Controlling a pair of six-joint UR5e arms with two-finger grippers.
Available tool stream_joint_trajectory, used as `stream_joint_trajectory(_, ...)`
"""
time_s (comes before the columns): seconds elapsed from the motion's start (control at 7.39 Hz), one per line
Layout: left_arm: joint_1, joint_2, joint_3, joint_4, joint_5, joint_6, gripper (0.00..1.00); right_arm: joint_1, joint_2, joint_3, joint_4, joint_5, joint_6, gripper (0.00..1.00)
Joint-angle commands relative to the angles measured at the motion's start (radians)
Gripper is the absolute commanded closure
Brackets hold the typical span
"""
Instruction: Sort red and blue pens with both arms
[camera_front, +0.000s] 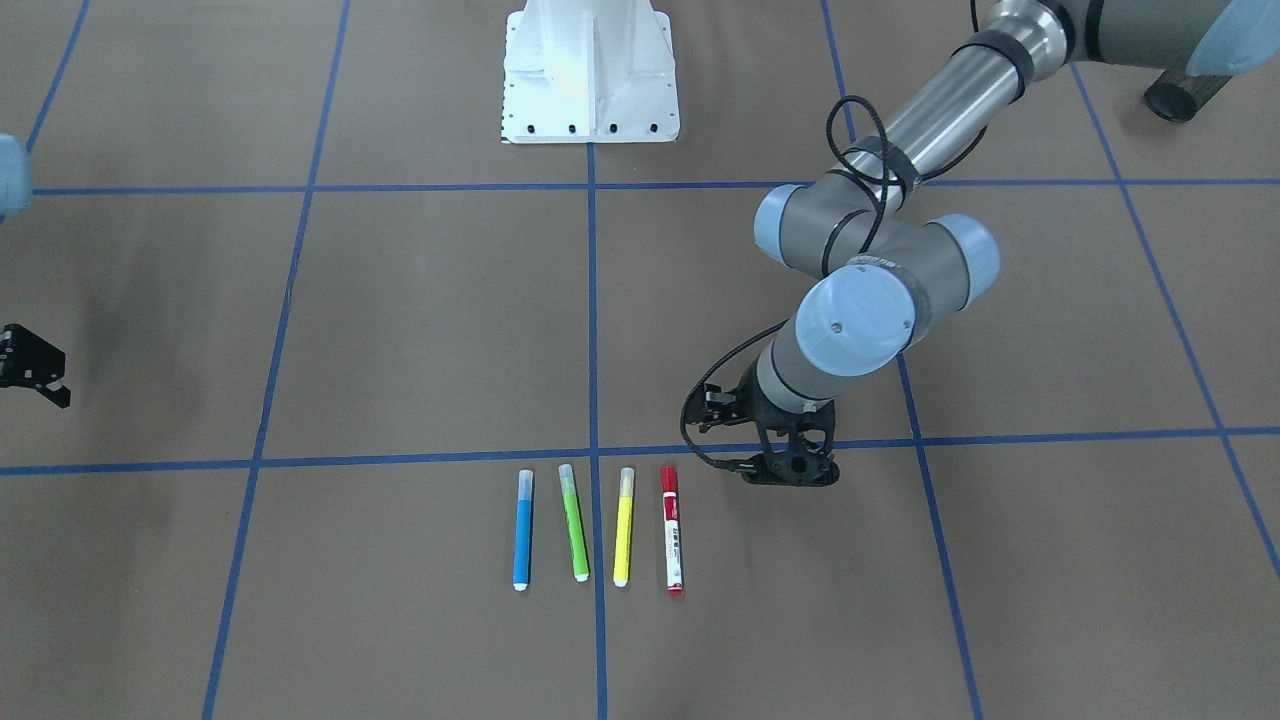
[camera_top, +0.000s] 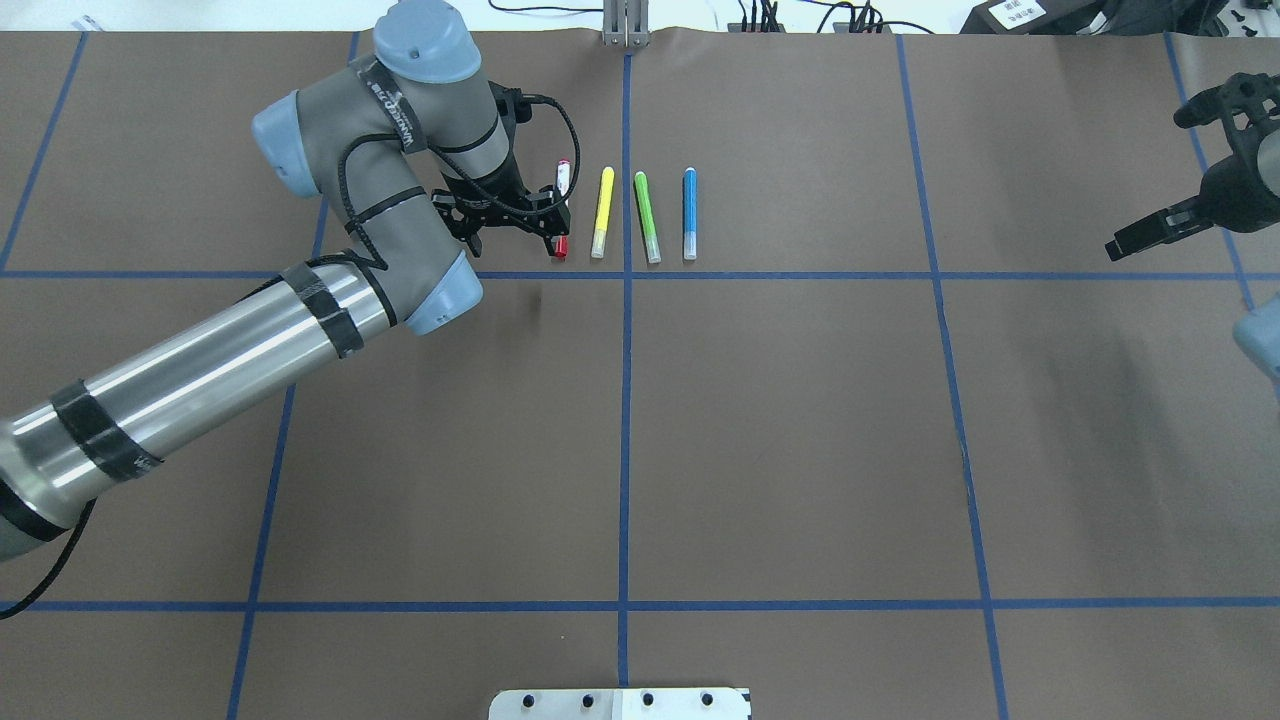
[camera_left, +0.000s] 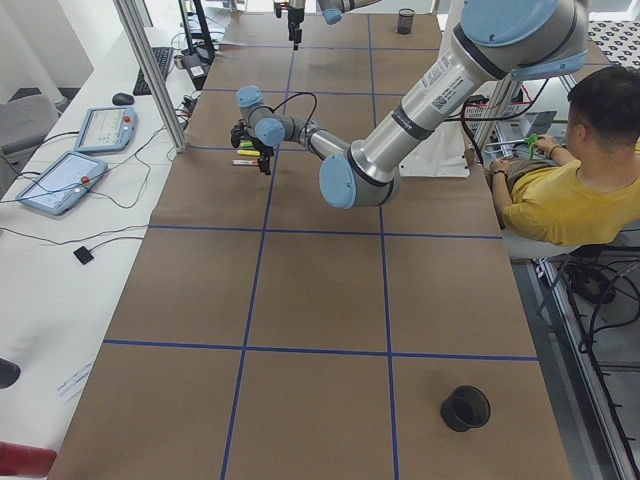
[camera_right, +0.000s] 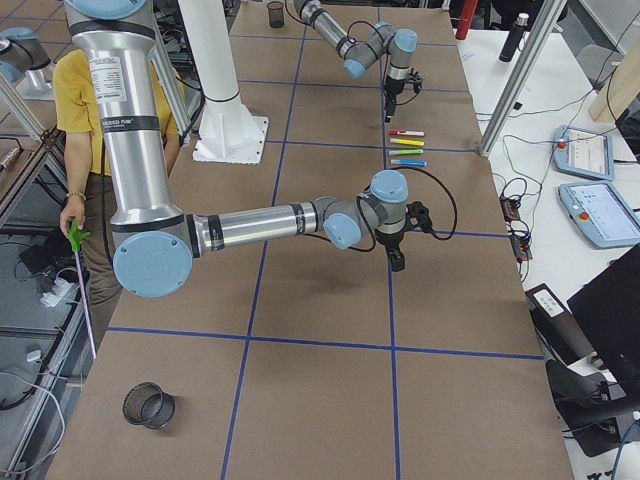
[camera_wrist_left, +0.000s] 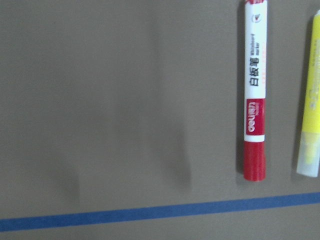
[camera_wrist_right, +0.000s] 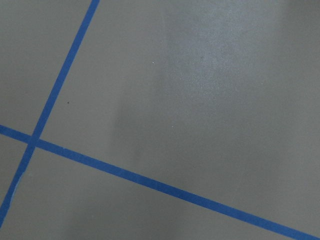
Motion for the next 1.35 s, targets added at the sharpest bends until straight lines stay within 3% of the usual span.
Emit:
stream_joint_trajectory(0.0, 0.001, -0.037, 0.061, -0.002, 0.01, -0.008, 0.0, 0.0, -0.004, -0.004, 0.0, 0.0, 0.0, 0.0)
stream_joint_trajectory(0.41, 0.001, -0.091, 0.132, -0.025, 0.044, -0.01, 0.04, 0.0, -0.004, -0.002, 0.0, 0.0, 0.0, 0.0)
stream_joint_trajectory(0.54, 0.001, -0.104, 0.161, -0.041, 0.046, -0.01, 0.13, 0.0, -0.004, -0.002, 0.0, 0.0, 0.0, 0.0)
stream_joint_trajectory(0.68, 0.001, -0.114, 0.19, -0.068, 0.053, -0.011, 0.33, -0.002, -0.004, -0.002, 0.0, 0.0, 0.0, 0.0)
stream_joint_trajectory(1.22, 0.027, -0.146, 0.216, -0.078, 0.095, -0.048, 0.44, -0.002, -0.002, -0.001, 0.0, 0.0, 0.0, 0.0)
